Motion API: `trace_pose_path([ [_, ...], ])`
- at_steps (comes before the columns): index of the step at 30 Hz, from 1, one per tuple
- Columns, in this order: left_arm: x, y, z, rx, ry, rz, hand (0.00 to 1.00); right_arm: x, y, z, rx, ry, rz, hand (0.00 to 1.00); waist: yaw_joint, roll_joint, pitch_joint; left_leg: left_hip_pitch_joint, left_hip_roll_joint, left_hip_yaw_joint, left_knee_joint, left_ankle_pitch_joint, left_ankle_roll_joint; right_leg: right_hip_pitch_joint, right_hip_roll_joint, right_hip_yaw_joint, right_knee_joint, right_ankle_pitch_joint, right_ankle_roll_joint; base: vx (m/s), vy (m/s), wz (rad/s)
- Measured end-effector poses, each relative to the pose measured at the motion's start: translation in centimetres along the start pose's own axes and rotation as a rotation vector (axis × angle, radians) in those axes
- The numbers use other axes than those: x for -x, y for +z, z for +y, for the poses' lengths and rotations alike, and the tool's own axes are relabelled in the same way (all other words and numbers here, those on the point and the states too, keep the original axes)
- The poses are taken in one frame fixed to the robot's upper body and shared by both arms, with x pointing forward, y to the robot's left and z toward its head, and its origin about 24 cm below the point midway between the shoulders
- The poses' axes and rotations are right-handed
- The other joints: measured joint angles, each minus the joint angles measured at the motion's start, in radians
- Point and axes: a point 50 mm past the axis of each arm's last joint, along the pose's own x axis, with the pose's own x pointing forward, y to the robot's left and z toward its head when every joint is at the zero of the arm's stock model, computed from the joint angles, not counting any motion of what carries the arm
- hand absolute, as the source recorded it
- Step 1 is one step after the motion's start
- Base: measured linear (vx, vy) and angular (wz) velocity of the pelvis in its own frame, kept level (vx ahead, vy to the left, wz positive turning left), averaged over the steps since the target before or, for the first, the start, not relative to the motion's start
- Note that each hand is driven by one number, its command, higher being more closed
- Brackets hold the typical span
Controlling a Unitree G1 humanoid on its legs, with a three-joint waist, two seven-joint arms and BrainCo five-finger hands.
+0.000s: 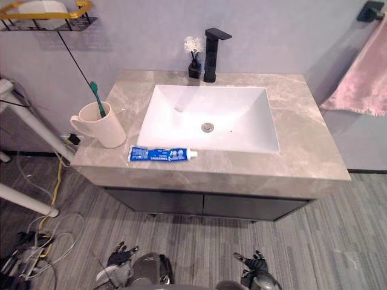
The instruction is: Organize washtable
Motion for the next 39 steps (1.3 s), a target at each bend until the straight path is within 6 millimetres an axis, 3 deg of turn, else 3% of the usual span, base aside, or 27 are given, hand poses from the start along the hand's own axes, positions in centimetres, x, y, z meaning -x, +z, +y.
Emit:
trace_pose_path([
  [2,0.1,-0.7,0.7,0.004,0.026,0.034,0.00,0.2,-1.0,-1.0,-0.025,-0.033,0.024,0.00,-0.007,0.000,0.008,0.068,-0.042,-0.003,-0.076,0.000,0.000,-0.008,0.001,0.001,-0.104,0.024,-0.004,0.06,0.157,0.11],
  [3,0.1,-0.9,0.8,0.010,0.035,0.039,0.00,0.3,-1.2,-1.3,-0.043,-0.044,0.030,0.00,-0.008,-0.007,0.004,0.089,-0.054,-0.001,-0.089,0.000,0.000,-0.008,-0.001,0.002,-0.122,0.072,-0.016,0.04,0.044,0.28],
  [4,0.3,-1.5,1.0,0.014,0.044,0.060,0.00,0.4,-1.8,-2.3,-0.053,-0.074,0.049,0.00,-0.012,0.001,0.002,0.126,-0.070,0.001,-0.115,-0.001,-0.002,0.021,-0.009,-0.001,-0.131,0.107,-0.001,0.08,0.025,0.11],
  [8,0.5,-2.2,1.4,0.001,0.054,0.084,0.00,0.8,-3.4,-3.7,-0.063,-0.113,0.118,0.00,-0.021,0.014,-0.014,0.162,-0.085,-0.001,-0.217,0.018,-0.033,0.033,-0.011,-0.007,-0.166,0.122,0.010,0.13,-0.009,0.04],
  [10,0.6,-2.5,1.7,-0.019,0.056,0.095,0.00,1.1,-4.7,-4.0,-0.073,-0.122,0.170,0.00,-0.036,0.013,-0.015,0.201,-0.092,-0.014,-0.311,0.045,-0.053,0.032,0.000,-0.018,-0.170,0.142,0.009,0.07,-0.047,0.08],
  [12,0.8,-2.8,1.6,-0.100,0.018,0.106,0.00,1.8,-6.3,-4.4,-0.076,-0.134,0.223,0.00,-0.042,0.001,-0.037,0.248,-0.103,-0.015,-0.479,0.135,-0.062,-0.003,0.013,-0.022,-0.180,0.182,0.010,0.01,-0.038,-0.05],
  [13,0.8,-2.8,1.6,-0.118,0.009,0.106,0.00,1.8,-6.4,-4.5,-0.075,-0.135,0.225,0.00,-0.045,0.009,-0.043,0.258,-0.103,-0.014,-0.515,0.154,-0.064,-0.009,0.018,-0.020,-0.180,0.190,0.003,0.01,-0.023,-0.15],
  [15,0.8,-3.0,1.5,-0.177,-0.008,0.117,0.00,1.6,-6.0,-4.1,-0.050,-0.116,0.215,0.00,-0.057,-0.004,-0.042,0.268,-0.110,-0.006,-0.588,0.196,-0.067,-0.038,0.028,-0.007,-0.168,0.196,0.008,0.01,0.003,-0.18],
  [19,0.7,-2.9,1.8,-0.264,-0.033,0.121,0.00,1.2,-4.9,-3.0,0.047,-0.058,0.175,0.00,-0.057,-0.020,-0.039,0.284,-0.096,0.021,-0.597,0.204,-0.065,-0.087,0.044,-0.006,-0.089,0.206,-0.008,-0.03,0.014,-0.20],
  [22,0.6,-2.6,2.0,-0.290,-0.034,0.116,0.00,0.9,-4.0,-2.3,0.083,-0.024,0.131,0.00,-0.039,-0.033,-0.048,0.302,-0.106,0.049,-0.630,0.217,-0.055,-0.069,0.039,-0.032,-0.151,0.237,-0.031,-0.05,0.048,-0.26],
  [25,0.5,-2.4,2.5,-0.283,-0.016,0.115,0.00,0.8,-3.6,-1.8,0.107,0.014,0.117,0.00,-0.033,-0.054,-0.064,0.282,-0.134,0.062,-0.650,0.233,-0.044,-0.063,0.013,-0.035,-0.229,0.245,-0.022,-0.04,0.030,-0.12],
  [26,0.7,-3.2,2.9,-0.221,-0.001,0.156,0.00,0.7,-3.8,-1.1,0.083,0.069,0.143,0.00,-0.036,-0.070,-0.086,0.315,-0.209,0.037,-0.659,0.219,-0.020,0.018,-0.051,-0.098,-0.303,0.220,0.015,0.00,0.000,0.00],
  [33,0.7,-3.1,2.9,-0.217,-0.001,0.155,0.00,0.7,-4.0,-1.3,0.065,0.062,0.153,0.00,-0.034,-0.070,-0.086,0.305,-0.211,0.014,-0.658,0.221,-0.020,0.019,-0.052,-0.122,-0.306,0.220,0.015,0.00,-0.002,0.08],
  [39,0.7,-3.0,3.5,-0.157,0.033,0.149,0.00,1.1,-5.4,-2.6,-0.184,-0.033,0.212,0.00,-0.032,-0.073,-0.084,0.306,-0.216,-0.019,-0.650,0.225,-0.019,0.051,-0.050,-0.167,-0.342,0.235,0.005,0.01,-0.035,0.16],
])
